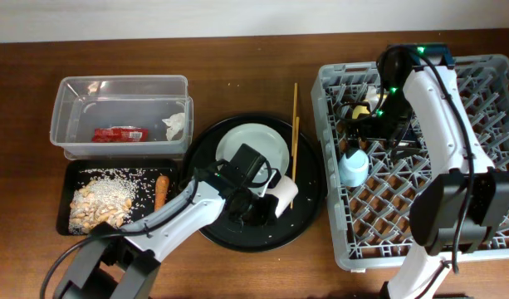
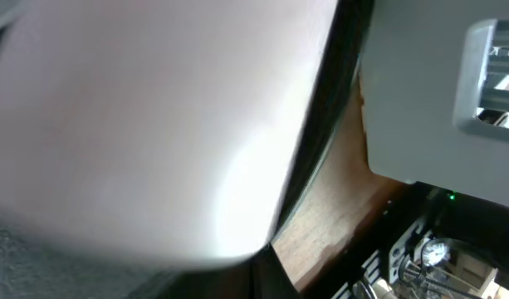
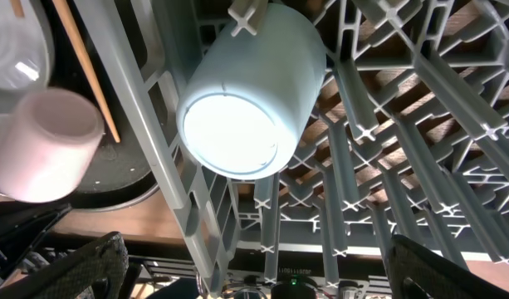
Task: Sort waste into correct bins and load items into the dishwasher rack
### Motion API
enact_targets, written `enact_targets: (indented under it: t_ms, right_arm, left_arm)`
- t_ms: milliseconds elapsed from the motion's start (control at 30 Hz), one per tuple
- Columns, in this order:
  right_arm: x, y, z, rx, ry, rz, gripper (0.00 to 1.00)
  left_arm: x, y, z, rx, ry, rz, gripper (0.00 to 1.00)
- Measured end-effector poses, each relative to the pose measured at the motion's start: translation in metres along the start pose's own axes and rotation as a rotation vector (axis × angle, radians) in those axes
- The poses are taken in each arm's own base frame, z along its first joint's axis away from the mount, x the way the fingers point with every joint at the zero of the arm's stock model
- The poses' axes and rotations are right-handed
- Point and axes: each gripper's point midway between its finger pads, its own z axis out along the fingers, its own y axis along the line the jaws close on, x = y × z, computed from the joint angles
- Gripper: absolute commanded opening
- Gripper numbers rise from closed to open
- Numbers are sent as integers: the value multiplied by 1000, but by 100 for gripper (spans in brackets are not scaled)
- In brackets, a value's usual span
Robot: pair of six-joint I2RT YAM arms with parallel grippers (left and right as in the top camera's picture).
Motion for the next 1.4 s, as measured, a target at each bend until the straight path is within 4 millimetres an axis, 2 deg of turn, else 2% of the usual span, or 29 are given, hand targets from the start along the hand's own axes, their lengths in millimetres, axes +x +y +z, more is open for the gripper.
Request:
enact_targets:
  t_ms: [100, 333, 400, 433, 467, 500, 533, 567, 600, 633, 700, 767, 800, 833, 900, 933, 1000, 1067, 1167, 1200, 1300, 1400]
  right_arm:
    - [0, 0, 0, 0, 0, 0, 98]
    - [2, 0, 0, 0, 8, 1, 98]
    - [2, 0, 0, 0, 6, 1, 98]
    - [2, 0, 0, 0, 8, 1, 98]
    - [2, 0, 0, 0, 8, 1, 98]
    - [1, 0, 0, 0, 7, 0, 98]
    - [2, 0, 1, 0, 8, 1, 98]
    - [1, 0, 1, 0, 6, 0, 98]
    - [1, 0, 1, 0, 5, 0, 98]
    - [1, 0, 1, 0, 5, 0, 98]
    - [1, 0, 1, 0, 5, 0, 98]
    - [1, 0, 1, 0, 5, 0, 98]
    - [0, 0, 1, 0, 4, 0, 98]
    - [0, 0, 1, 0, 3, -1, 98]
    - [1, 0, 1, 0, 5, -1, 98]
    - [1, 0, 1, 0, 7, -1, 98]
    - [1, 0, 1, 0, 8, 0, 98]
    - [1, 0, 1, 0, 8, -1, 98]
    - [1, 0, 1, 0, 5, -1, 98]
    - [0, 0, 1, 0, 5, -1, 98]
    - [1, 0, 1, 0, 5, 0, 98]
    - [0, 0, 1, 0, 5, -1, 98]
  left_arm:
    - [0, 1, 1, -5, 1, -2, 0]
    - [7, -12, -1, 71, 36, -5, 0]
    - [10, -25, -25, 80, -10, 18, 2]
    - [10, -37, -62, 59, -121, 65, 61]
    - [10, -41, -81, 37, -190, 91, 99]
    - [14, -41, -108, -7, -277, 112, 99]
    - [15, -44, -126, -25, -350, 134, 99]
    - [15, -47, -143, -32, -419, 153, 91]
    - [14, -47, -149, -38, -446, 147, 54]
    - [13, -44, -147, -49, -446, 114, 44]
    - [9, -30, -129, -81, -394, 6, 51]
    - [5, -5, -95, -127, -316, -165, 51]
    - [1, 12, -68, -156, -275, -269, 51]
    - [-2, 18, -56, -161, -262, -308, 52]
    - [-29, 15, -28, -82, -282, -329, 52]
    - [-37, 12, -20, -53, -288, -329, 52]
    - [-51, 5, -17, -4, -320, -312, 50]
    - [-55, 4, -17, 4, -336, -308, 38]
    - [-57, 3, -15, 10, -334, -321, 8]
    - [-56, 3, -13, 14, -327, -322, 3]
    - [-65, -15, -20, 71, -341, -281, 1]
    - [-63, -14, -20, 68, -336, -285, 1]
